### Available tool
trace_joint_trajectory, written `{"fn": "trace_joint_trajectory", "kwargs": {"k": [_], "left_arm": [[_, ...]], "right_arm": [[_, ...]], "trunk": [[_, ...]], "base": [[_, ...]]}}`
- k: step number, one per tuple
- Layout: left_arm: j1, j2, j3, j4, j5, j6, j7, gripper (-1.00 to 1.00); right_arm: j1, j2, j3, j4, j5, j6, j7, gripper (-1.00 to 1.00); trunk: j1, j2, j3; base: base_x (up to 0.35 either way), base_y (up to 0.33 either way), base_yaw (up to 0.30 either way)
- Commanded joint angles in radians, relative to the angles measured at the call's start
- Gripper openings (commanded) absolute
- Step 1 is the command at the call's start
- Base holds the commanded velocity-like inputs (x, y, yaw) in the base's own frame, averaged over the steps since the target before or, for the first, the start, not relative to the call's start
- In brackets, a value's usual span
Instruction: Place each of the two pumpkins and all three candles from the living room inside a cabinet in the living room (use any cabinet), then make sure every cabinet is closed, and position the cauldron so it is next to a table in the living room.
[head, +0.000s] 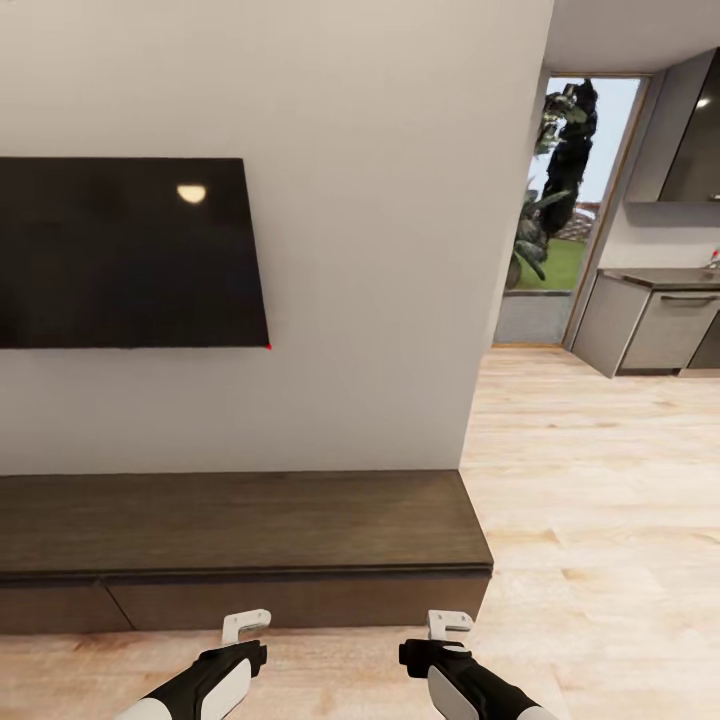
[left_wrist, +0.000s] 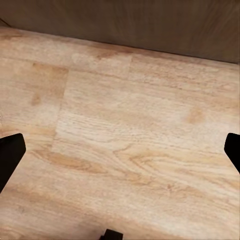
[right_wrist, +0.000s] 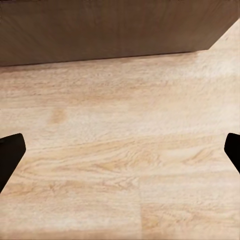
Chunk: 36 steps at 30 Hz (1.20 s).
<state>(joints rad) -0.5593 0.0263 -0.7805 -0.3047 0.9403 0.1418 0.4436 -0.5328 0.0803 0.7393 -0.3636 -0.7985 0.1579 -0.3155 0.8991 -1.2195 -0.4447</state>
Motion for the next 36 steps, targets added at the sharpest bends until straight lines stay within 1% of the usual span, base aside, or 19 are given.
{"fn": "trace_joint_trajectory", "kwargs": {"k": [1, 18, 22, 25, 26, 29, 32, 34, 36], "left_arm": [[-0.001, 0.001, -0.008, -0.003, 0.005, 0.005, 0.008, 1.00], [-0.001, -0.002, -0.010, -0.001, 0.005, 0.005, 0.008, 1.00], [-0.001, 0.001, -0.008, 0.005, 0.005, 0.005, 0.007, 1.00], [-0.001, 0.001, -0.008, 0.072, 0.003, -0.002, 0.004, 1.00], [-0.001, 0.001, -0.008, 0.115, 0.003, -0.007, -0.008, 1.00], [0.004, 0.003, -0.008, 0.174, 0.003, -0.018, -0.053, 1.00], [0.041, 0.005, -0.007, 0.235, 0.003, -0.052, -0.106, 1.00], [0.074, 0.006, -0.008, 0.254, 0.000, -0.086, -0.122, 1.00], [0.115, 0.006, -0.008, 0.262, -0.006, -0.107, -0.128, 1.00]], "right_arm": [[-0.001, -0.001, 0.008, -0.002, -0.005, 0.004, -0.008, 1.00], [-0.001, -0.001, 0.007, 0.001, -0.007, 0.004, -0.007, 1.00], [-0.001, -0.001, 0.007, 0.007, -0.007, -0.003, -0.007, 1.00], [-0.001, -0.003, 0.008, 0.010, -0.007, -0.007, -0.008, 1.00], [-0.001, -0.006, 0.009, 0.012, -0.007, -0.011, -0.007, 1.00], [0.004, -0.005, 0.009, 0.033, -0.007, -0.031, -0.007, 1.00], [0.035, -0.005, 0.010, 0.104, -0.009, -0.085, -0.007, 1.00], [0.059, -0.005, 0.011, 0.147, -0.018, -0.138, -0.007, 1.00], [0.091, -0.005, 0.010, 0.180, -0.037, -0.178, -0.007, 1.00]], "trunk": [[-0.004, 0.007, 0.002], [-0.069, 0.126, 0.055], [-0.084, 0.154, 0.068], [-0.096, 0.175, 0.077], [-0.100, 0.182, 0.080], [-0.111, 0.203, 0.090], [-0.123, 0.224, 0.099], [-0.130, 0.238, 0.106], [-0.138, 0.252, 0.112]], "base": [[0.000, 0.000, 0.000], [0.000, 0.000, 0.000], [0.000, 0.000, 0.000], [0.000, 0.000, 0.000], [0.000, 0.000, 0.000], [0.000, 0.000, 0.000], [0.000, 0.000, 0.000], [0.000, 0.000, 0.000], [0.000, 0.000, 0.000]]}}
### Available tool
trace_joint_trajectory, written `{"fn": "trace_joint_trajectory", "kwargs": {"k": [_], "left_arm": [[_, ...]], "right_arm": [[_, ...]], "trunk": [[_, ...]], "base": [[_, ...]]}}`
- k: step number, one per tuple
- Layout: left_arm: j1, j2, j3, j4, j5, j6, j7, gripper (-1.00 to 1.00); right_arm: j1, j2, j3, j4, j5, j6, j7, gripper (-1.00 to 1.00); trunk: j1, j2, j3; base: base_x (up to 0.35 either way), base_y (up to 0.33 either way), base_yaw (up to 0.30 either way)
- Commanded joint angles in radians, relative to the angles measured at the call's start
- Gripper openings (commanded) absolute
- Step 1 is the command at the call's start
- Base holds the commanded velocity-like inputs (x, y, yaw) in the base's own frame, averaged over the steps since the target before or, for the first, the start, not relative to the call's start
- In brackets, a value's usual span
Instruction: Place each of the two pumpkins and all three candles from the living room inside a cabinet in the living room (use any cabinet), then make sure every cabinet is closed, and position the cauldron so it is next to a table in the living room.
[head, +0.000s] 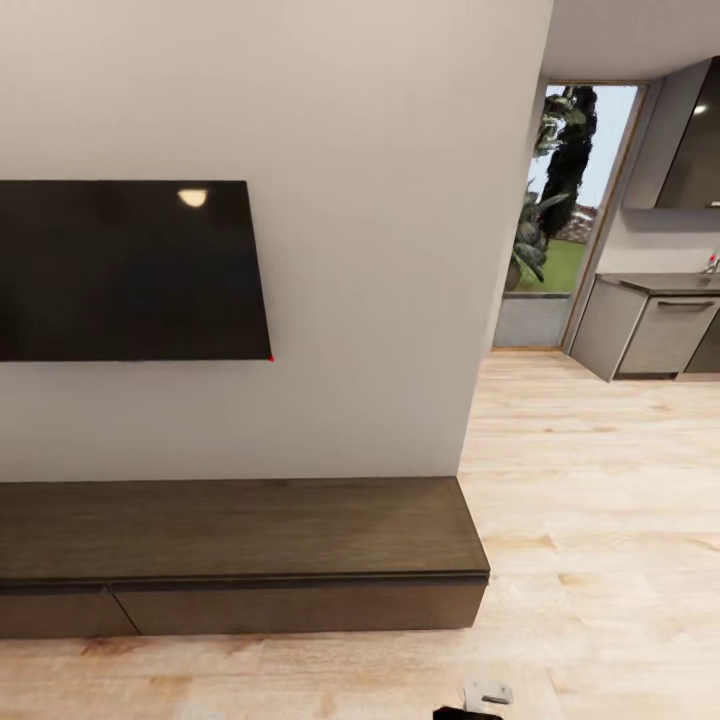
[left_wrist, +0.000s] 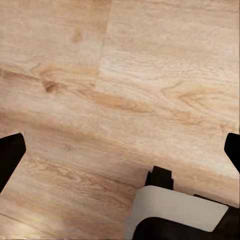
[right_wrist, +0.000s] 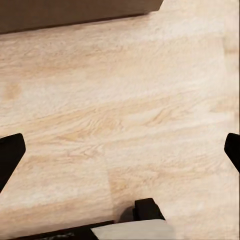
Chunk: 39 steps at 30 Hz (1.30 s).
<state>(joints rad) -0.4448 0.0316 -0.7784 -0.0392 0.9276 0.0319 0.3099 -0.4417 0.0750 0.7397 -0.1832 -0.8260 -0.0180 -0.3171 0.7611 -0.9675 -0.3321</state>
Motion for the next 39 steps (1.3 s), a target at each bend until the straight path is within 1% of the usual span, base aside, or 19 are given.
{"fn": "trace_joint_trajectory", "kwargs": {"k": [1, 2, 4, 8, 9, 10, 13, 14, 16, 19, 23, 27, 29, 34, 39], "left_arm": [[0.030, 0.001, -0.010, 0.000, 0.003, -0.005, 0.004, 1.00], [0.040, 0.001, -0.010, 0.000, 0.003, -0.007, 0.003, 1.00], [0.079, 0.002, -0.011, 0.001, 0.000, -0.015, 0.002, 1.00], [0.140, 0.002, -0.015, 0.002, -0.001, -0.050, 0.002, 1.00], [0.151, 0.002, -0.016, 0.002, -0.001, -0.054, 0.002, 1.00], [0.166, 0.003, -0.017, 0.003, -0.001, -0.057, 0.002, 1.00], [0.204, 0.007, -0.019, 0.009, -0.003, -0.061, 0.002, 1.00], [0.213, 0.009, -0.020, 0.010, -0.006, -0.062, 0.001, 1.00], [0.235, 0.013, -0.020, 0.011, -0.015, -0.062, 0.001, 1.00], [0.257, 0.014, -0.021, 0.011, -0.019, -0.063, 0.001, 1.00], [0.274, 0.014, -0.021, 0.012, -0.019, -0.076, 0.001, 1.00], [0.278, 0.013, -0.019, 0.010, -0.015, -0.095, 0.001, 1.00], [0.279, 0.012, -0.019, 0.010, -0.018, -0.098, 0.001, 1.00], [0.279, 0.009, -0.019, 0.003, -0.023, -0.100, 0.001, 1.00], [0.279, 0.009, -0.018, 0.002, -0.017, -0.101, 0.001, 1.00]], "right_arm": [[0.024, -0.002, 0.009, 0.016, -0.022, -0.020, -0.004, 1.00], [0.031, -0.003, 0.009, 0.020, -0.026, -0.025, -0.004, 1.00], [0.059, -0.003, 0.009, 0.042, -0.037, -0.041, -0.004, 1.00], [0.094, -0.001, 0.009, 0.106, -0.049, -0.071, -0.005, 1.00], [0.100, 0.000, 0.009, 0.124, -0.059, -0.076, -0.005, 1.00], [0.112, 0.001, 0.009, 0.144, -0.078, -0.080, -0.005, 1.00], [0.144, 0.000, 0.009, 0.167, -0.122, -0.084, -0.005, 1.00], [0.155, 0.000, 0.008, 0.172, -0.129, -0.084, -0.005, 1.00], [0.175, 0.000, 0.008, 0.179, -0.136, -0.085, -0.004, 1.00], [0.182, 0.000, 0.009, 0.183, -0.139, -0.084, -0.004, 1.00], [0.184, 0.000, 0.009, 0.184, -0.140, -0.083, -0.004, 1.00], [0.184, 0.000, 0.009, 0.185, -0.139, -0.083, -0.004, 1.00], [0.184, 0.001, 0.009, 0.183, -0.135, -0.084, -0.004, 1.00], [0.184, -0.006, 0.009, 0.182, -0.131, -0.086, -0.003, 1.00], [0.184, -0.005, 0.011, 0.182, -0.134, -0.085, -0.003, 1.00]], "trunk": [[-0.004, 0.007, 0.002], [-0.008, 0.014, 0.005], [-0.015, 0.028, 0.012], [-0.031, 0.056, 0.024], [-0.035, 0.063, 0.027], [-0.038, 0.070, 0.031], [-0.050, 0.091, 0.040], [-0.054, 0.098, 0.043], [-0.061, 0.112, 0.049], [-0.073, 0.133, 0.059], [-0.073, 0.133, 0.059], [-0.073, 0.133, 0.059], [-0.073, 0.133, 0.059], [-0.073, 0.133, 0.059], [-0.073, 0.133, 0.059]], "base": [[0.000, 0.000, 0.000], [0.000, 0.000, 0.000], [0.000, 0.000, 0.000], [0.000, 0.000, 0.000], [0.000, 0.000, 0.000], [0.000, 0.000, 0.000], [0.000, 0.000, 0.000], [0.000, 0.000, 0.000], [0.000, 0.000, 0.000], [0.000, 0.000, 0.000], [0.000, 0.000, 0.000], [0.000, 0.000, 0.000], [0.000, 0.000, 0.000], [0.000, 0.000, 0.000], [0.000, 0.000, 0.000]]}}
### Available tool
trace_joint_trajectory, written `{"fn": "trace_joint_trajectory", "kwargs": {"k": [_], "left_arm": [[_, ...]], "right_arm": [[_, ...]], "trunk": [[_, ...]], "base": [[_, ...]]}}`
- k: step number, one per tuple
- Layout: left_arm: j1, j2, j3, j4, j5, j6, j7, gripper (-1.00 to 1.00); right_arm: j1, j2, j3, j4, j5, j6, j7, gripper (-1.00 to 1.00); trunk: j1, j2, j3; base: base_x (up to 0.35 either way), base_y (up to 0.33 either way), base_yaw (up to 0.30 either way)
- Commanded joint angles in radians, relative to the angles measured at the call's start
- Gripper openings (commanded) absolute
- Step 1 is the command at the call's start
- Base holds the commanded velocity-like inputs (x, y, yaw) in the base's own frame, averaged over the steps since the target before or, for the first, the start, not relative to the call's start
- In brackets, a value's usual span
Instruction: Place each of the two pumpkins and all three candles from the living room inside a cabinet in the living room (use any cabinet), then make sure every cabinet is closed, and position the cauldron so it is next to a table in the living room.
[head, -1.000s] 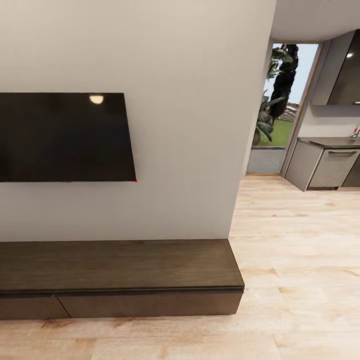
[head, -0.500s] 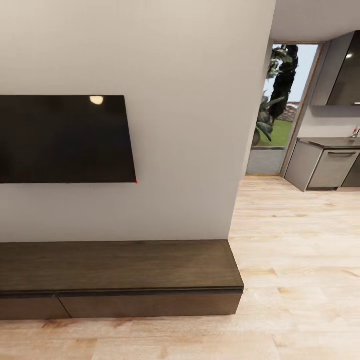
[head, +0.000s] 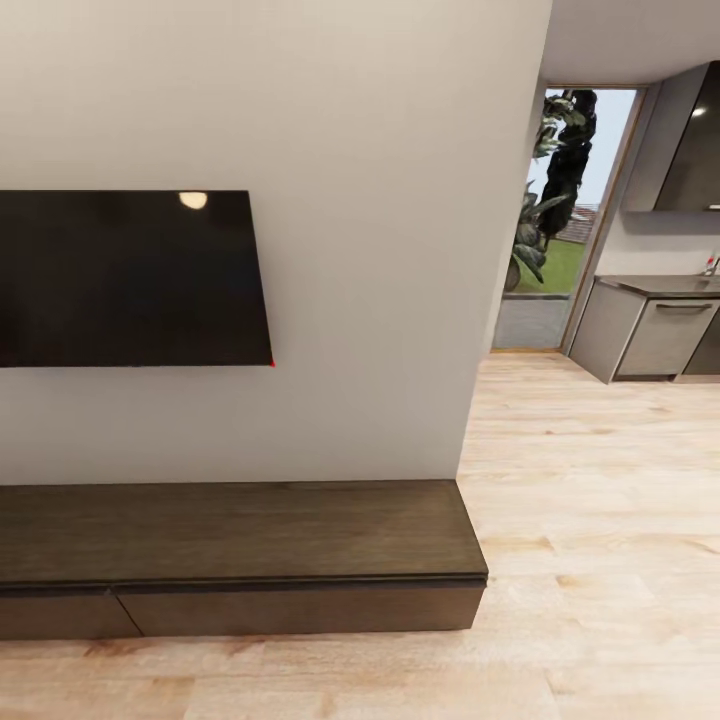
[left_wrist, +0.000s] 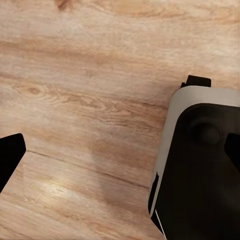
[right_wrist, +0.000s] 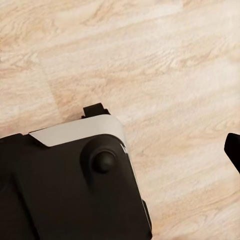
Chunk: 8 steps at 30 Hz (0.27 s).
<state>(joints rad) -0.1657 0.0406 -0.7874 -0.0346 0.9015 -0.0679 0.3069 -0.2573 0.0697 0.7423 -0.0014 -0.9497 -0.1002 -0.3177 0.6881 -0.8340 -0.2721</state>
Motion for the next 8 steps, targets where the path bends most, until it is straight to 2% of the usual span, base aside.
{"fn": "trace_joint_trajectory", "kwargs": {"k": [1, 8], "left_arm": [[0.000, 0.001, -0.008, -0.002, 0.008, -0.001, 0.004, 1.00], [0.000, 0.000, -0.008, -0.002, 0.007, -0.001, 0.004, 1.00]], "right_arm": [[0.000, 0.001, 0.009, 0.000, -0.012, -0.003, -0.003, 1.00], [0.000, 0.001, 0.008, -0.001, -0.012, -0.004, -0.003, 1.00]], "trunk": [[0.000, -0.001, -0.001], [0.000, -0.001, -0.001]], "base": [[0.000, 0.000, 0.000], [0.000, 0.000, 0.000]]}}
